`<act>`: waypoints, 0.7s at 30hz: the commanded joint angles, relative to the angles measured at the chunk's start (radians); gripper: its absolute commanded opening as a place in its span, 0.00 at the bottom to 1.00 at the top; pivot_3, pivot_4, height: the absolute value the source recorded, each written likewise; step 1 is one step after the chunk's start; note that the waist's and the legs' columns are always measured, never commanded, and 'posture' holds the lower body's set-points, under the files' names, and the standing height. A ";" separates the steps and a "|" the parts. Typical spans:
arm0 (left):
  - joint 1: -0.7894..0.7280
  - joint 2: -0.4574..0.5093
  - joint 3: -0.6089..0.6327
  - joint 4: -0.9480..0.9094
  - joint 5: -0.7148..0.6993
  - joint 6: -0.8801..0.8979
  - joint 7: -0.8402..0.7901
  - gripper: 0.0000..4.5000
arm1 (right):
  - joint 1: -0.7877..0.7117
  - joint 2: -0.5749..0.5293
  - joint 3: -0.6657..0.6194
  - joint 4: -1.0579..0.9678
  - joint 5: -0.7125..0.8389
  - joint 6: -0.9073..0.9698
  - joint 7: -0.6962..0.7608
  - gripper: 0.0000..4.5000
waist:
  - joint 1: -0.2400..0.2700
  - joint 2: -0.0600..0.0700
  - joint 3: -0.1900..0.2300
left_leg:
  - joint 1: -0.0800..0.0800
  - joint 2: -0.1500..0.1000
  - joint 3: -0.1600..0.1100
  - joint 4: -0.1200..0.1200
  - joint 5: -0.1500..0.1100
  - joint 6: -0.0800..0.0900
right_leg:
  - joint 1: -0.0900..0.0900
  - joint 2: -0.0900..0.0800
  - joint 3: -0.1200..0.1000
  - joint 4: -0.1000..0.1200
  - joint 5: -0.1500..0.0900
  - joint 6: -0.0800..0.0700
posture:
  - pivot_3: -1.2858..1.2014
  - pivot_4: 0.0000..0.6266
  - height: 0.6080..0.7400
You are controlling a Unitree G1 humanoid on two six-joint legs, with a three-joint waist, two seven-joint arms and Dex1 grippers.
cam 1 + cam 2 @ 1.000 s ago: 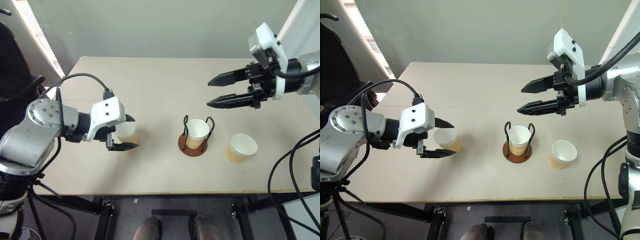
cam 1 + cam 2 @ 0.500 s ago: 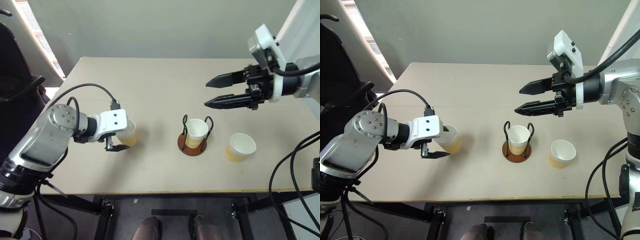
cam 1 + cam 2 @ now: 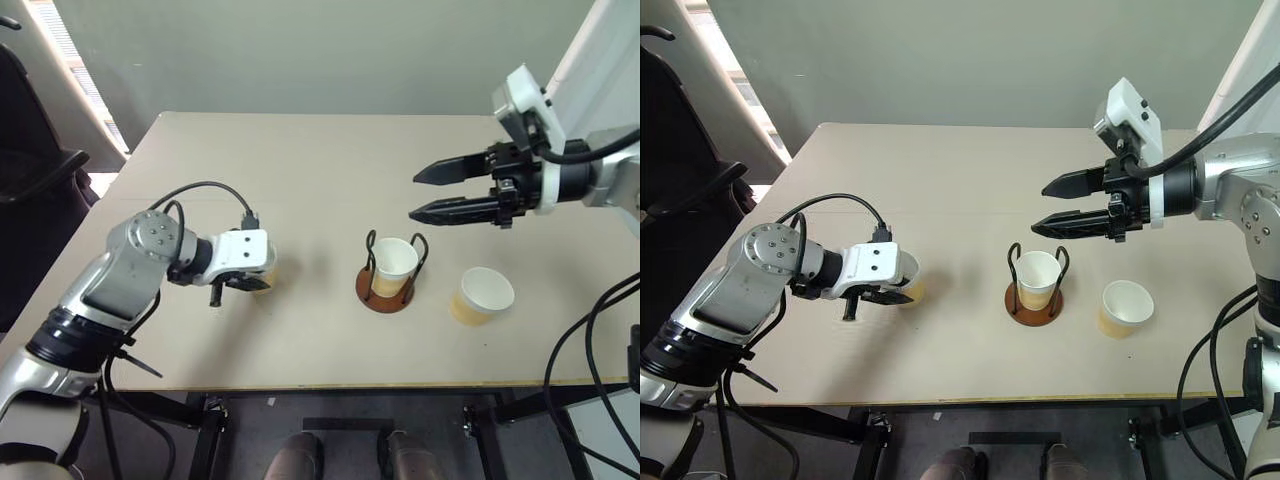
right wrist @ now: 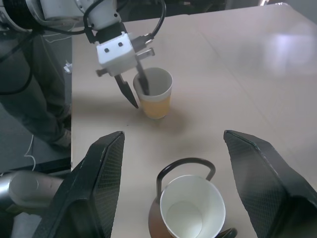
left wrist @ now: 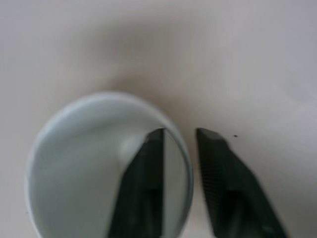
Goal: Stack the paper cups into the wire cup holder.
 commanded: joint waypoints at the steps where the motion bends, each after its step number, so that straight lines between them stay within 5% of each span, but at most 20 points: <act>1: -0.024 0.010 0.043 -0.008 -0.027 -0.020 -0.045 0.01 | 0.005 -0.020 -0.064 -0.029 0.024 -0.041 -0.005 0.74 | 0.000 0.000 0.000 | 0.000 0.000 0.000 0.000 0.000 0.000 | 0.000 0.000 0.000 0.000 0.000 0.000 | 0.52 0.24 1.00; 9: -0.094 -0.020 0.117 -0.067 -0.188 0.035 -0.143 0.01 | 0.143 -0.094 -0.091 -0.091 0.013 -0.154 0.025 0.74 | 0.003 0.000 0.000 | -0.001 0.000 0.001 0.001 0.000 0.002 | 0.000 -0.001 -0.001 0.000 0.001 0.001 | 0.52 0.24 1.00; 21: -0.437 -0.172 0.082 0.049 -0.309 0.058 -0.289 0.01 | 0.350 -0.271 -0.187 -0.185 0.081 -0.112 0.050 0.74 | 0.006 0.000 0.000 | -0.001 0.000 0.002 0.006 -0.002 0.008 | 0.004 -0.002 0.000 -0.001 0.003 0.005 | 0.52 0.24 1.00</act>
